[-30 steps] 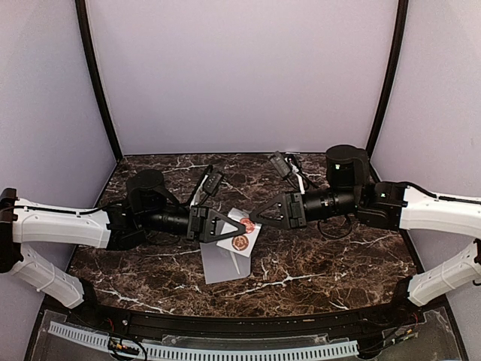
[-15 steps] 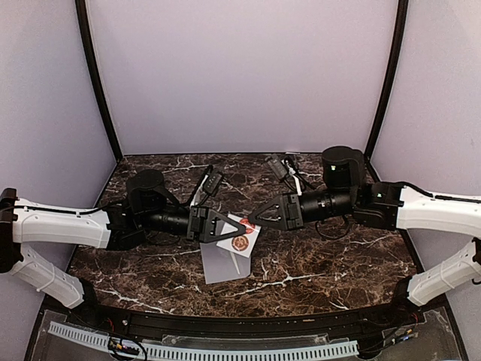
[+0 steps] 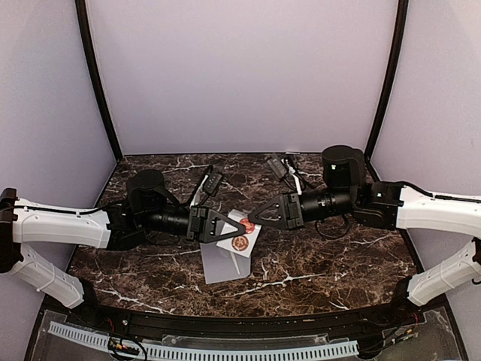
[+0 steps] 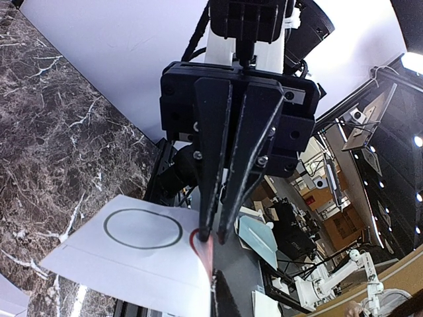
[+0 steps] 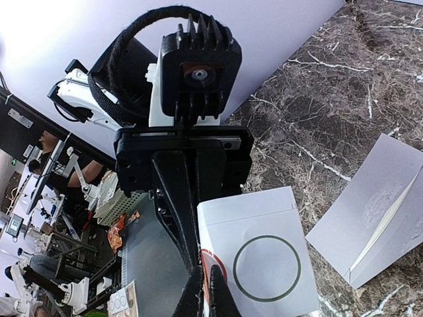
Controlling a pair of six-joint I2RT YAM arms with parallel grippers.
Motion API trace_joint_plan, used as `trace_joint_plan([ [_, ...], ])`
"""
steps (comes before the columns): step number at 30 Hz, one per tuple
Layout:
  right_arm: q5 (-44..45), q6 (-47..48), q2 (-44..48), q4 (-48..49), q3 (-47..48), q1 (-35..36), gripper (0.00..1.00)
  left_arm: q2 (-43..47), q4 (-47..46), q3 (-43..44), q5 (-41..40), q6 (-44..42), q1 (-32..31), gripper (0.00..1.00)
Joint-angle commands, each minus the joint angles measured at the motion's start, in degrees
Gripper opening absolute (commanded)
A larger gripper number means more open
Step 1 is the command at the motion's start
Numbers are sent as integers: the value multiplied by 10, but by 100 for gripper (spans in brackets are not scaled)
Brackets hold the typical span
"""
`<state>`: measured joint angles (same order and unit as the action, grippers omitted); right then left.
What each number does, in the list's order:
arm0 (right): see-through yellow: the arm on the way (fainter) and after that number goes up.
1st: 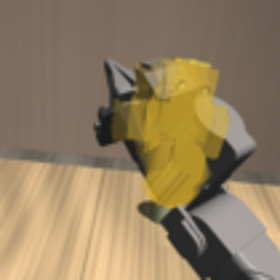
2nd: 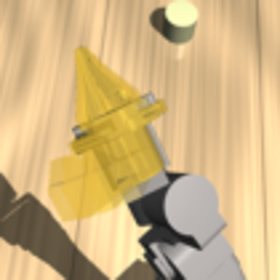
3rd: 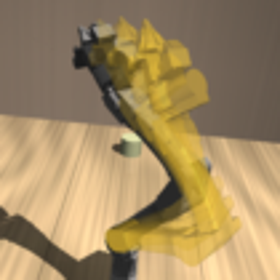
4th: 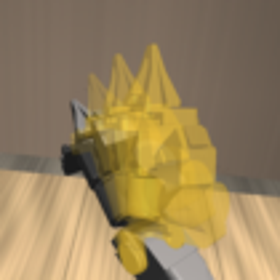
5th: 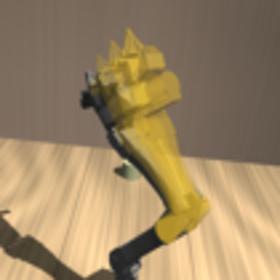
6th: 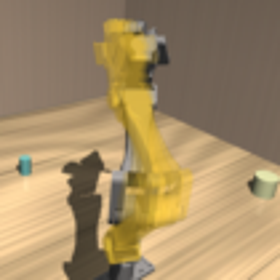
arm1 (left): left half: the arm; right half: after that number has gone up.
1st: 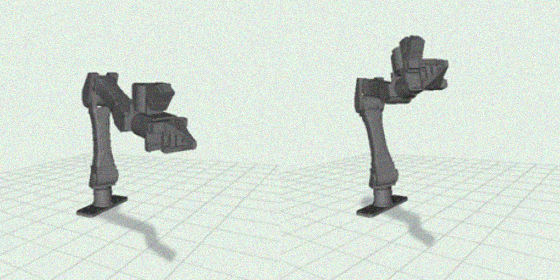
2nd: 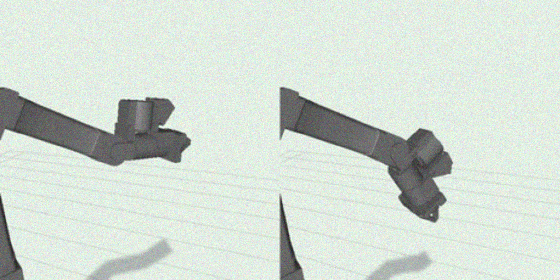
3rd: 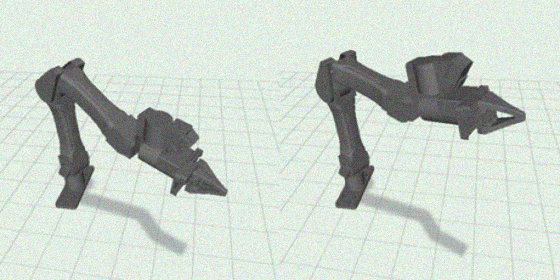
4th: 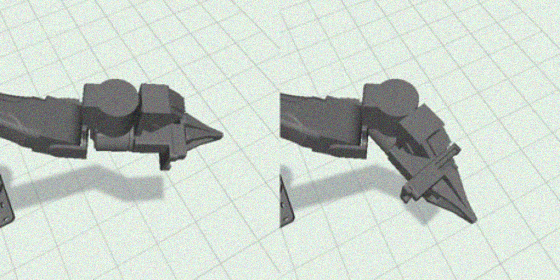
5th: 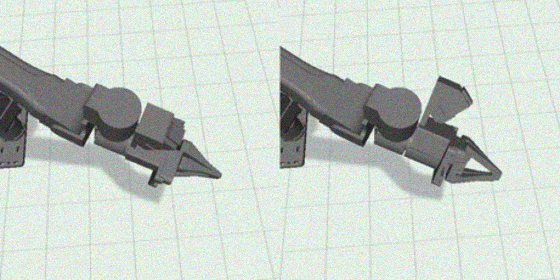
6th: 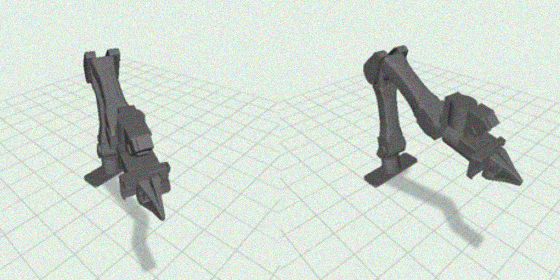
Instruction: Place the letter into the envelope and seal it
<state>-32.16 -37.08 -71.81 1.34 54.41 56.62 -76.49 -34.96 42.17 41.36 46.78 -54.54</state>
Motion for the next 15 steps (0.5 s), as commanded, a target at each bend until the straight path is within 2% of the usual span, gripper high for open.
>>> trace_joint_plan([
  [1, -14, 0, -8, 27, 12, -1, 3, 9, -7, -3, 4, 0, -1, 0],
  [12, -15, 3, -11, 28, 13, 0, 0, 6, -7, -2, 2, 1, -1, 0],
  [14, -10, 4, -8, 28, 12, -1, 0, 8, -3, -4, -5, 2, -1, 6],
  [15, -9, 4, -6, 27, 12, 0, 0, 10, -2, -4, -10, 3, -1, 18],
])
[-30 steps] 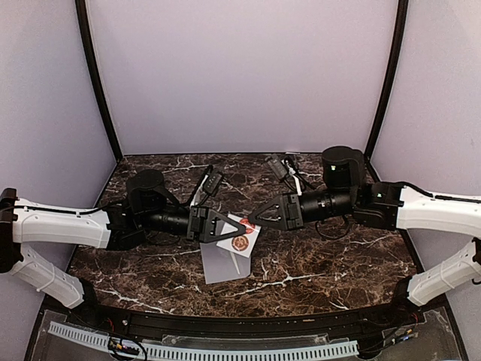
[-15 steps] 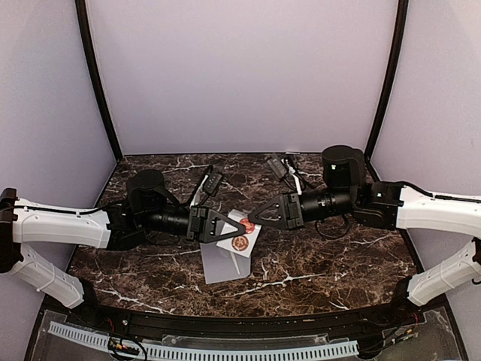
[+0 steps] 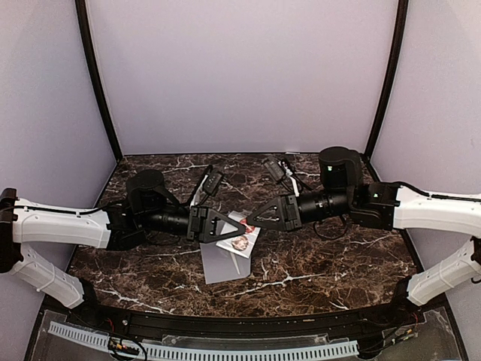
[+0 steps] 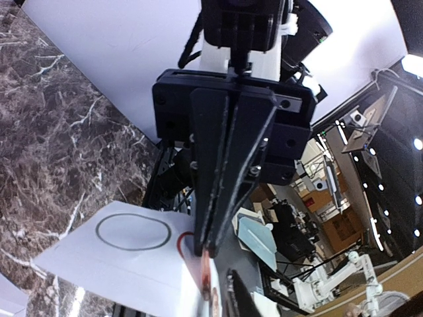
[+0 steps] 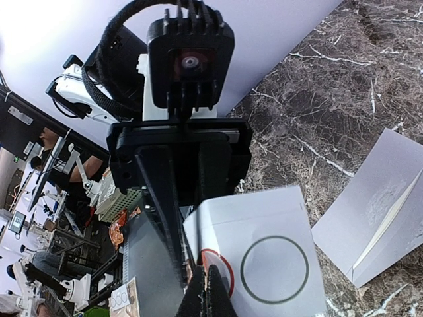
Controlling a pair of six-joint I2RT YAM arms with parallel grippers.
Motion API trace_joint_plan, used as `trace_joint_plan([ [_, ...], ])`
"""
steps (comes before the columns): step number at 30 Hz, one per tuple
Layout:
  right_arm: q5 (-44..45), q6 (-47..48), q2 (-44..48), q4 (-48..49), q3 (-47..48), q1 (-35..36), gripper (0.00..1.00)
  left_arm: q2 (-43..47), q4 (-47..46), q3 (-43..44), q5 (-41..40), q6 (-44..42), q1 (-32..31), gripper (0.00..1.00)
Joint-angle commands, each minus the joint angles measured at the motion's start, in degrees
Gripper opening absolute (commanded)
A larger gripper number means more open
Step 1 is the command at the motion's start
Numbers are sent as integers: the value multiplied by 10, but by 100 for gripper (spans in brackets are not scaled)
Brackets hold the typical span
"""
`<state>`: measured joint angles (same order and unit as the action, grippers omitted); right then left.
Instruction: Place the letter into the envelope and seal it
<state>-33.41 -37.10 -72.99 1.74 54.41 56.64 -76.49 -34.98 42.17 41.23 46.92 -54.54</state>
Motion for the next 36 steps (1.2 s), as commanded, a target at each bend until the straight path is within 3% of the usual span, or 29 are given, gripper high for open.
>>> trace_joint_plan([
  [1, 4, 5, 7, 23, 12, 0, 0, 13, -2, -7, -12, 3, 0, 29],
  [3, 5, 6, 9, 22, 10, 0, 0, 22, -2, -13, -22, 6, 2, 44],
  [8, 2, 6, 11, 21, 8, -1, 0, 53, -7, -32, -46, 20, 20, 48],
  [18, -7, 5, 9, 26, 4, 0, 0, 59, -31, -63, -63, 57, 42, 29],
  [31, -3, 5, 3, 23, 4, -1, 0, 27, -72, -53, -11, 77, 42, 26],
  [36, -2, 6, 2, 20, 4, 0, 0, 22, -85, -54, 2, 83, 42, 20],
])
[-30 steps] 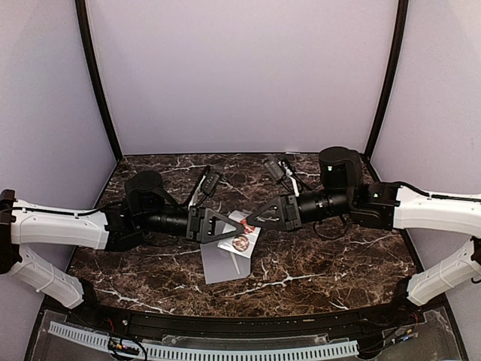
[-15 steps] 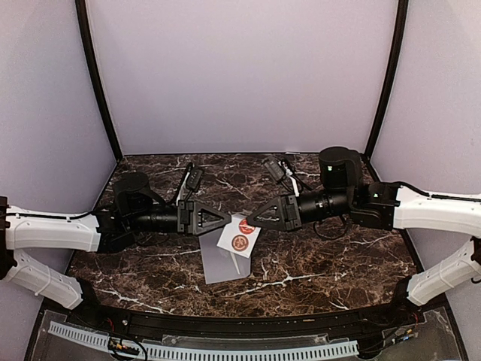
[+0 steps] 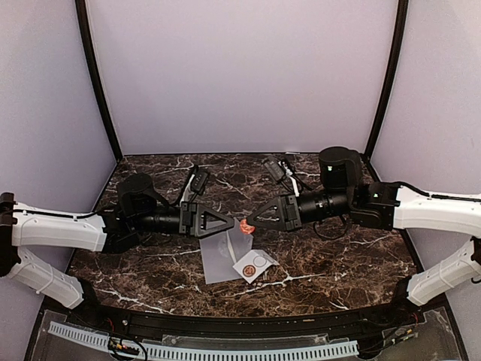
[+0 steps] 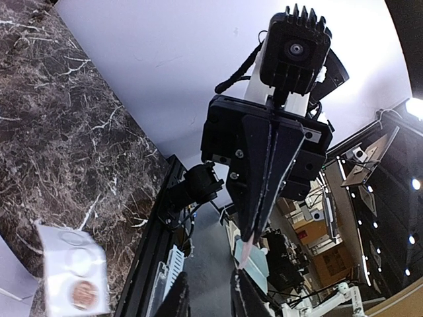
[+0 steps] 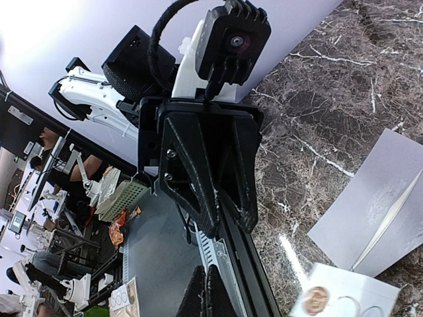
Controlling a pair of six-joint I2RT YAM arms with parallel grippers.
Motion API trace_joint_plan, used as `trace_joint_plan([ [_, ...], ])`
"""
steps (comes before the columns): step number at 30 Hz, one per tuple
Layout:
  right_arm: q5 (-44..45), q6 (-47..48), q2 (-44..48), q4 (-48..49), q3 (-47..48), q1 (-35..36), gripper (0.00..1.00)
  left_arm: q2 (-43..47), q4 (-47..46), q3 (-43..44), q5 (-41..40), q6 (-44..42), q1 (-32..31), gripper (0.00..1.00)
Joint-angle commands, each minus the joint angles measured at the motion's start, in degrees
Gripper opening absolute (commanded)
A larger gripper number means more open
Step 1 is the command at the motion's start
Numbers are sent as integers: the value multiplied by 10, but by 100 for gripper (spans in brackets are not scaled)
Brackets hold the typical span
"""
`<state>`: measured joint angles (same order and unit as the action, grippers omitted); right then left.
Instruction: Place the letter into the envelope and seal it
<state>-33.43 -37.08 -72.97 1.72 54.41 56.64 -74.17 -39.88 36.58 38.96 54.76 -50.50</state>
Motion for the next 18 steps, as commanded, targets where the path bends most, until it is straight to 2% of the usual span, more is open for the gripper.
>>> trace_joint_plan([
  [1, -1, 6, 2, 21, 3, -1, 0, -4, -39, 1, 25, 6, 2, 19],
  [6, 10, 5, 11, 19, 0, 0, 0, 9, 2, -9, -19, -9, 2, 20],
  [11, 51, 4, 21, 3, -4, -2, 0, 26, 120, 3, -94, -54, 5, 30],
  [14, 99, 0, 21, -12, -9, -2, 0, 19, 172, -3, -118, -51, 21, 37],
  [18, 158, -38, 12, -14, -29, -13, 0, -6, 232, -2, -157, -56, 41, 42],
])
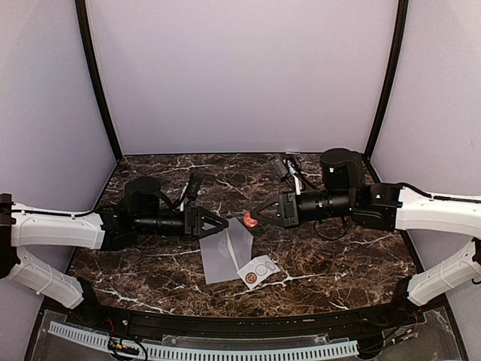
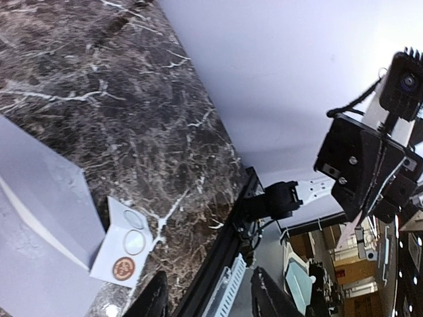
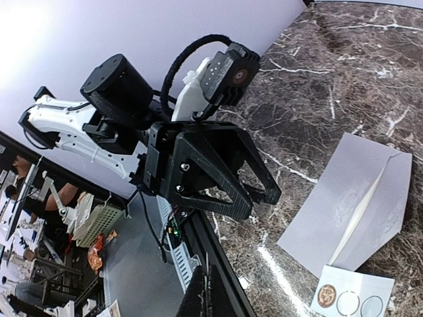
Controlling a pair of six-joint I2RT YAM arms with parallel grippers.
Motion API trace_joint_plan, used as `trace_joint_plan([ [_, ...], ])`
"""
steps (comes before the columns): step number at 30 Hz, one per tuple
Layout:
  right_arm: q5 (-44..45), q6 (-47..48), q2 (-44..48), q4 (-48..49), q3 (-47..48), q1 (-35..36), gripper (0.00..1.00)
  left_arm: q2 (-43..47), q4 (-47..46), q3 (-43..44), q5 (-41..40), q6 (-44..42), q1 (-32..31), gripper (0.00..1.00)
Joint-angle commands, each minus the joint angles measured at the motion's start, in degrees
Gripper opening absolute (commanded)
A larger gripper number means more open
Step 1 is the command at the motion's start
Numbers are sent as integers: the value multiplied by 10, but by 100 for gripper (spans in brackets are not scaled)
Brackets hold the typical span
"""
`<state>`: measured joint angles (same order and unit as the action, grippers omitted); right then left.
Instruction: Place the letter into the envelope and seal it
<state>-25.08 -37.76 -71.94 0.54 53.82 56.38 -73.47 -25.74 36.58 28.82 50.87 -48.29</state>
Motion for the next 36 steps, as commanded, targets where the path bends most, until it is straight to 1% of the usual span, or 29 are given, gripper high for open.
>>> trace_joint_plan([
  [1, 84, -44, 1, -2, -31, -17, 0, -17, 101, -1, -69, -21, 21, 43],
  [5, 114, -84, 5, -2, -69, -53, 0, -61, 142, 21, -98, -40, 23, 44],
  [7, 123, -100, 12, 1, -91, -74, 0, -92, 194, 56, -122, -67, 21, 45],
  [8, 127, -105, 16, 1, -101, -84, 0, -105, 213, 91, -132, -79, 15, 48],
  [9, 133, -108, 19, -2, -109, -94, 0, -134, 256, 111, -157, -100, 12, 50],
  [10, 142, -109, 21, -10, -114, -100, 0, -148, 278, 152, -183, -109, 3, 56],
  [11, 153, -109, 24, -24, -116, -105, 0, -178, 319, 194, -195, -123, -2, 62],
  [12, 167, -107, 25, -37, -116, -108, 0, -192, 337, 213, -220, -128, -14, 64],
  [13, 178, -103, 29, -46, -116, -110, 0, -222, 367, 248, -231, -136, -20, 69],
  [16, 193, -96, 36, -57, -120, -117, 0, -276, 423, 310, -286, -138, -50, 78],
  [18, 194, -91, 42, -54, -126, -122, 0, -311, 462, 353, -323, -137, -67, 86],
  [19, 193, -90, 47, -50, -130, -124, 0, -333, 490, 378, -334, -136, -76, 93],
  [21, 187, -87, 54, -42, -138, -129, 0, -359, 525, 409, -359, -131, -86, 98],
  [24, 172, -85, 63, -27, -150, -136, 0, -387, 551, 434, -376, -119, -90, 99],
  [30, 152, -76, 67, -15, -167, -144, 0, -419, 553, 464, -366, -108, -99, 99],
  [36, 141, -77, 70, -8, -177, -150, 0, -433, 592, 468, -386, -103, -99, 98],
])
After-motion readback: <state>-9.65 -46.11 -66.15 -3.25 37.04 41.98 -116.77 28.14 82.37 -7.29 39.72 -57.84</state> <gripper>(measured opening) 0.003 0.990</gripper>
